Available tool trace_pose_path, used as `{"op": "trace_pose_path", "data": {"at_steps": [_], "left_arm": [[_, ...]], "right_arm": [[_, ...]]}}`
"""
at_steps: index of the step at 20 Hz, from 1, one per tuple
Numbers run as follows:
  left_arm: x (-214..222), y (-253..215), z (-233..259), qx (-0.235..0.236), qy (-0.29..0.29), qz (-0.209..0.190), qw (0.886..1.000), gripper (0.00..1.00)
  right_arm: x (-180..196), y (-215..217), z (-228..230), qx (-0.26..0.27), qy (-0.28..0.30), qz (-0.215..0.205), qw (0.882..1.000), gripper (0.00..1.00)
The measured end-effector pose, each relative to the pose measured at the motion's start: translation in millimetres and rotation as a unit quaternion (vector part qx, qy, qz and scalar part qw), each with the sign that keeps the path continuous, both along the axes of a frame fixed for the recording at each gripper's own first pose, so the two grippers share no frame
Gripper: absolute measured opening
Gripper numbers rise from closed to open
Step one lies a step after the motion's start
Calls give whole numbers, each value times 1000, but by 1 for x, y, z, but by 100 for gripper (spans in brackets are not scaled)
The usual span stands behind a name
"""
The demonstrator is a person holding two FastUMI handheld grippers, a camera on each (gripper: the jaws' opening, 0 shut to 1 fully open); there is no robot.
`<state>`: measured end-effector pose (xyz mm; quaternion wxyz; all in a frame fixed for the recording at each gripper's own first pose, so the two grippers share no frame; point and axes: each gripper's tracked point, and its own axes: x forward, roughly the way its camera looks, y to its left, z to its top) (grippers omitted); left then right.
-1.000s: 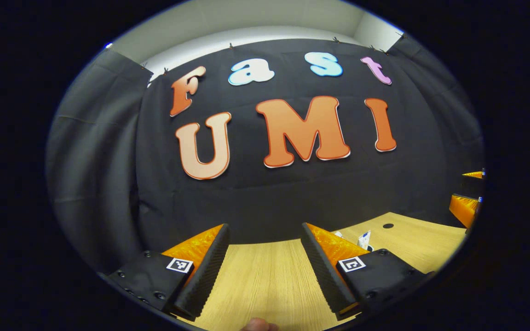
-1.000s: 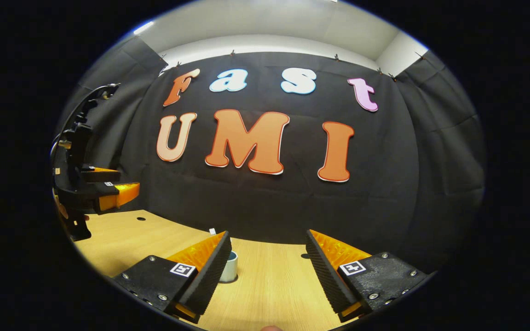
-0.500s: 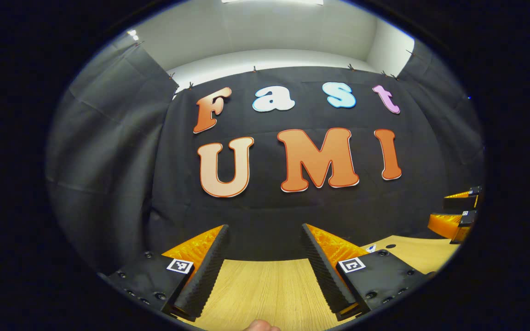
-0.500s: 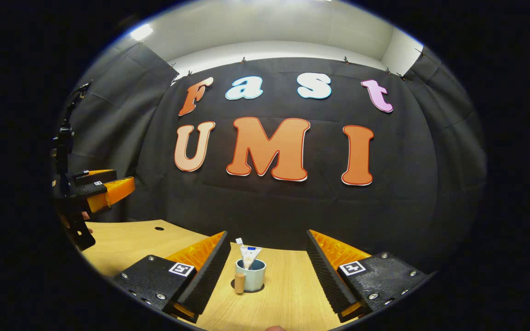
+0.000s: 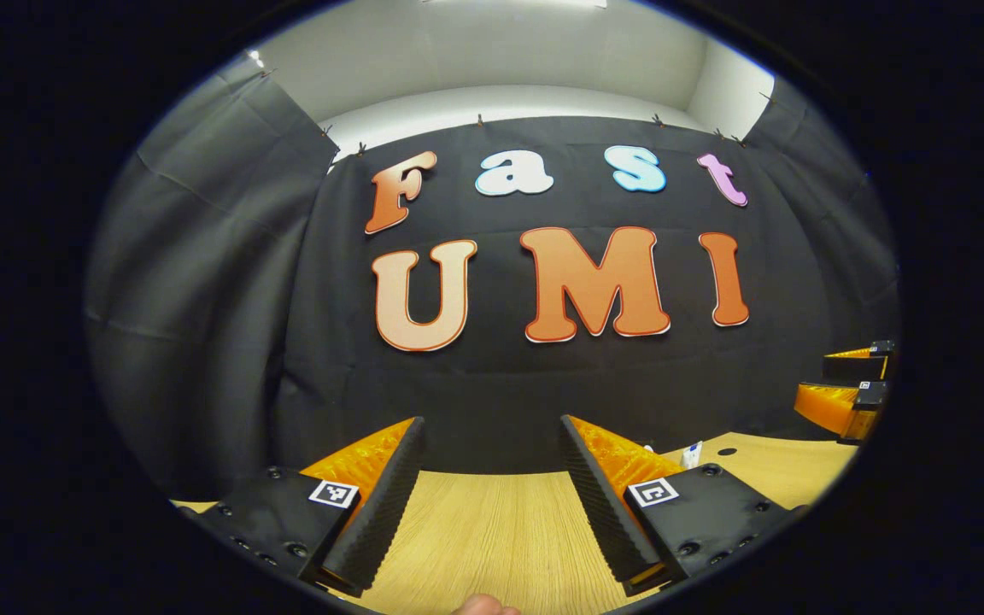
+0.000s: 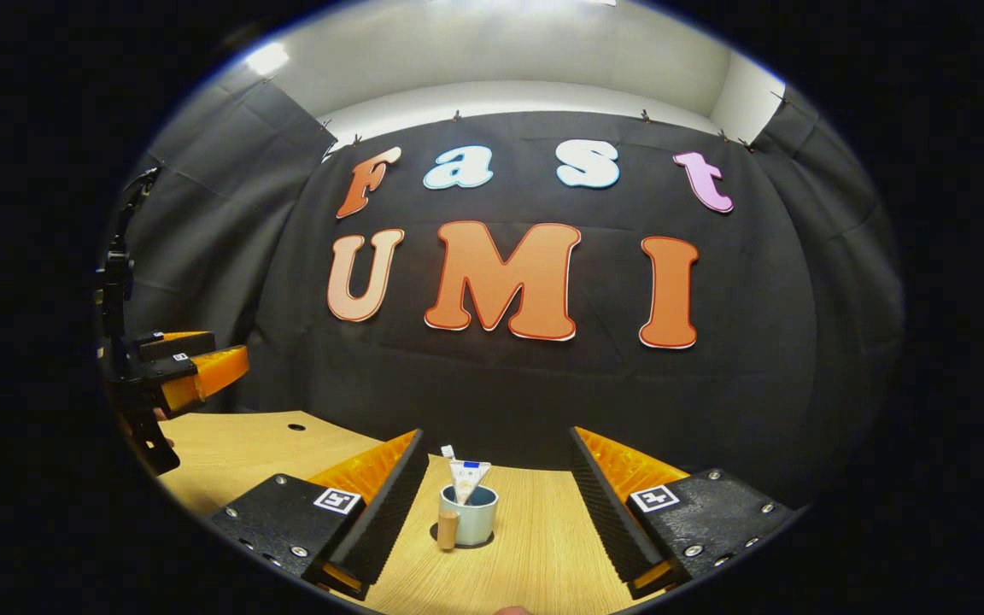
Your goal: Put the toothbrush and toothpaste on the desktop into the cup, then pick up the cup and place it on the coaster on the desktop.
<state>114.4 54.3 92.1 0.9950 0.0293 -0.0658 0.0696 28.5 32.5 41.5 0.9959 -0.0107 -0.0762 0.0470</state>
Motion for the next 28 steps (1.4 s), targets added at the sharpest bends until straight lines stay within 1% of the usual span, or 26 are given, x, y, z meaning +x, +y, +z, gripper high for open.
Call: {"op": "trace_pose_path", "data": {"at_steps": [3, 5, 8, 13, 14, 18, 23, 27, 28], "left_arm": [[-1, -4, 0, -2, -3, -3, 1000, 98], [-1, -5, 0, -4, -3, -3, 1000, 99], [2, -14, -11, -9, 17, -19, 1000, 99], [-1, -15, -6, 7, 14, -8, 1000, 99], [-2, -18, -6, 8, 16, -11, 1000, 99], [-6, -20, -4, 0, 10, -12, 1000, 99], [-6, -18, -3, -2, 10, -5, 1000, 99], [-4, -21, -4, 5, 13, -7, 1000, 99], [-3, -20, -5, 1, 13, -7, 1000, 99]], "right_arm": [[1, 1, -3, -1, 4, 2, 1000, 99], [0, 0, -2, -8, 1, 0, 1000, 99], [-2, 1, -2, -10, -1, 4, 1000, 99], [-4, 2, -2, -4, 5, 7, 1000, 99], [-6, 3, 0, -4, 4, 9, 1000, 99], [-11, 3, 1, -6, -3, 12, 1000, 99], [-10, -1, 3, -5, -4, 8, 1000, 99], [-13, -5, 1, -5, -3, 7, 1000, 99], [-13, -6, 0, -5, -1, 6, 1000, 99]]}}
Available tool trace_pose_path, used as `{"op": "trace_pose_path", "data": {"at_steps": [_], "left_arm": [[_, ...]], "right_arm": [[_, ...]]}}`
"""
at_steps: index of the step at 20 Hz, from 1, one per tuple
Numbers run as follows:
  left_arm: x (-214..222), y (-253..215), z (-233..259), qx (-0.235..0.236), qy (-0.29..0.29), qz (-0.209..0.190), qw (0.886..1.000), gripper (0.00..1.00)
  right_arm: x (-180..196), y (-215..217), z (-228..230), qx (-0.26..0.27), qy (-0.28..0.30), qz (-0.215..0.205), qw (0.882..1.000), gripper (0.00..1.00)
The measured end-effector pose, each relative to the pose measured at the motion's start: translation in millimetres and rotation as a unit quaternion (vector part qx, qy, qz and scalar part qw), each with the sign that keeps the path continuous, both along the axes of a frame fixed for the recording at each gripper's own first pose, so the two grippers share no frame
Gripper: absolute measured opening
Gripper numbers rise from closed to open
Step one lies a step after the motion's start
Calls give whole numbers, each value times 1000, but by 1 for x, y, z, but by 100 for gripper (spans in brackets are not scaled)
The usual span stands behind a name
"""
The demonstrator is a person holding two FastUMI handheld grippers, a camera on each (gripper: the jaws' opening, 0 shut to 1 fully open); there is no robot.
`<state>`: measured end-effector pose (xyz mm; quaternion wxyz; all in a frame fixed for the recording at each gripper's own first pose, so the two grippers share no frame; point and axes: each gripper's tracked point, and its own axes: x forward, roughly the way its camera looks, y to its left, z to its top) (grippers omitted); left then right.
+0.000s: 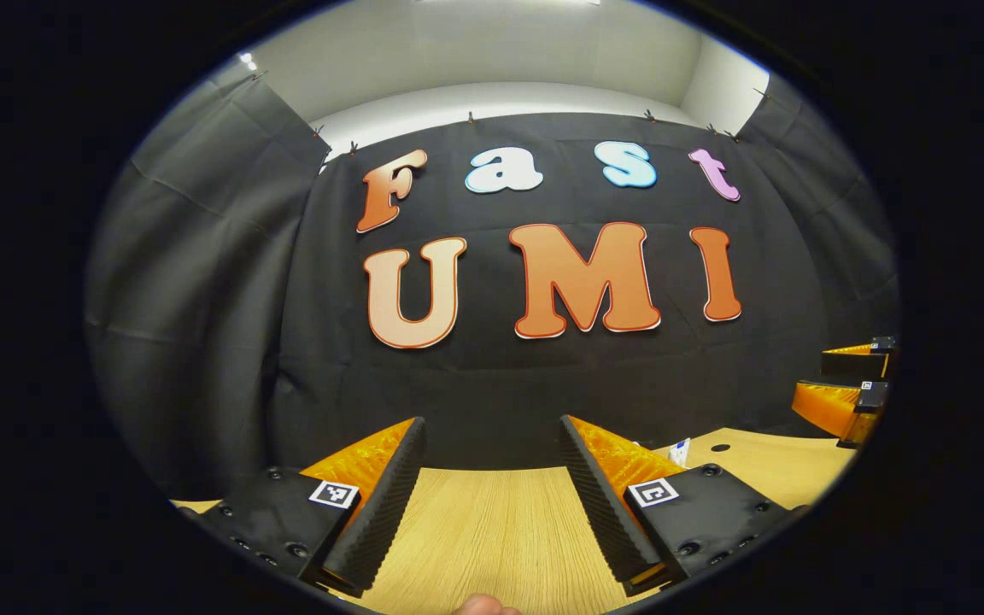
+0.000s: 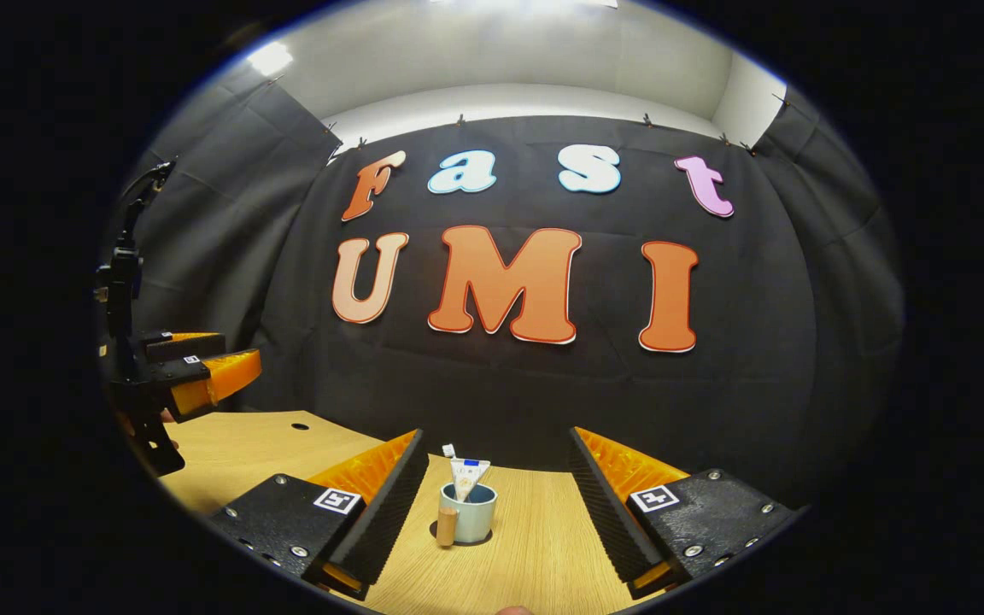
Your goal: Put the toothbrush and toothpaste on the desktop into the cup, then pick up the cup and place it on the coaster on the desktop.
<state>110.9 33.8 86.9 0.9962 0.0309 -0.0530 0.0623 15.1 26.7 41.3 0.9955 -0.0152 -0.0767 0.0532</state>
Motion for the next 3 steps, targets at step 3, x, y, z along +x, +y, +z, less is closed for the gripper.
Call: {"op": "trace_pose_path", "data": {"at_steps": [3], "left_arm": [[-1, 1, -4, -7, 5, 0, 1000, 99]], "right_arm": [[0, -4, 1, -2, 0, -5, 1000, 99]]}}
